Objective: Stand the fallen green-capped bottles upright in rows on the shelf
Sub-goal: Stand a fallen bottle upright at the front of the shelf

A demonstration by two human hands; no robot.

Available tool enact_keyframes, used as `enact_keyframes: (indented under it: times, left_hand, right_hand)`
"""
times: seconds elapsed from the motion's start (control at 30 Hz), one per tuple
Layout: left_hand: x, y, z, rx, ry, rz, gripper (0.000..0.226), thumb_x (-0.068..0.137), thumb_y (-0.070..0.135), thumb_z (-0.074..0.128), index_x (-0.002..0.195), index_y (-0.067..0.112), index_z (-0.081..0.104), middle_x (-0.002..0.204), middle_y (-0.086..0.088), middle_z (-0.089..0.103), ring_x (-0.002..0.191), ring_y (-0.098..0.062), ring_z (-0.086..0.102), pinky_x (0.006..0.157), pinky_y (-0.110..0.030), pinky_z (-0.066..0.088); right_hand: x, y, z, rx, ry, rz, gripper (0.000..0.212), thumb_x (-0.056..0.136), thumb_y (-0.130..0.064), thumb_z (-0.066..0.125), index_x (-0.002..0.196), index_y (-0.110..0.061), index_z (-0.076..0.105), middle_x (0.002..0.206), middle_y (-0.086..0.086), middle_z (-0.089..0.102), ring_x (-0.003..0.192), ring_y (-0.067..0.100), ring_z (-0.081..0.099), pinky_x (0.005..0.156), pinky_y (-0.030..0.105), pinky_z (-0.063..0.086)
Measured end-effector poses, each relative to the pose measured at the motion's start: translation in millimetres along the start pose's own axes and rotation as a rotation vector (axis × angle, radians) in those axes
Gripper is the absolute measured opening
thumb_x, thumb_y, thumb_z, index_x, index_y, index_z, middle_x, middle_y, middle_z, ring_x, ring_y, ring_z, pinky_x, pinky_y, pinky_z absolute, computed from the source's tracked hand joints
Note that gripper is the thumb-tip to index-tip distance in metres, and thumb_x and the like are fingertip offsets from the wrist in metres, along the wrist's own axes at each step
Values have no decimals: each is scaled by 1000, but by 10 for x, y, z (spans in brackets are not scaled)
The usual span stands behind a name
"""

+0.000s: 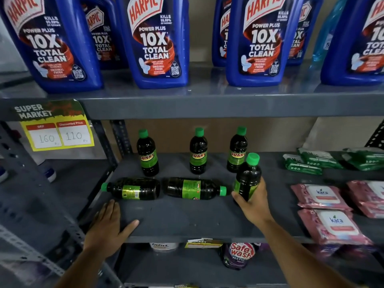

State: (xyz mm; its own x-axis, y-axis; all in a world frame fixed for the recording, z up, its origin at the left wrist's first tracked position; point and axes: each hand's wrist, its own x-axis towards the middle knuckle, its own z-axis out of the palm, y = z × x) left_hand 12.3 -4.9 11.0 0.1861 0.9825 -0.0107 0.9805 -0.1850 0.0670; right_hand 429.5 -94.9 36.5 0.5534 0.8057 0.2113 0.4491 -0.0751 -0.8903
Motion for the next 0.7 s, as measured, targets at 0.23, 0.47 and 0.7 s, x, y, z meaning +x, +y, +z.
enact_keyframes:
  times: [0.23, 0.47, 0.7]
  left_hand:
    - [-23, 11, -14, 12, -12, 2, 127, 56, 91, -11, 148, 5, 4, 159, -13, 6, 145, -25, 5, 118, -41, 10]
    - [-12, 13, -29, 2, -10, 2, 129, 54, 92, -12, 148, 5, 4, 159, -12, 6, 145, -25, 6, 118, -41, 11]
    - [-13, 16, -28, 20, -6, -5, 128, 55, 91, -13, 148, 6, 4, 159, -11, 7, 145, -25, 6, 117, -41, 10]
  right_hand:
    - [-55, 89, -130, 53, -171, 41, 90, 72, -5, 75, 143, -31, 26, 121, -4, 56, 114, 14, 55, 101, 44, 45]
    - [50, 108, -245, -104, -117, 127, 70, 59, -31, 89, 115, -27, 47, 110, -6, 62, 102, 12, 61, 86, 37, 53]
    - [17, 99, -145, -159, -130, 121, 63, 70, -17, 82, 117, -25, 40, 103, -4, 59, 99, 20, 60, 77, 34, 46]
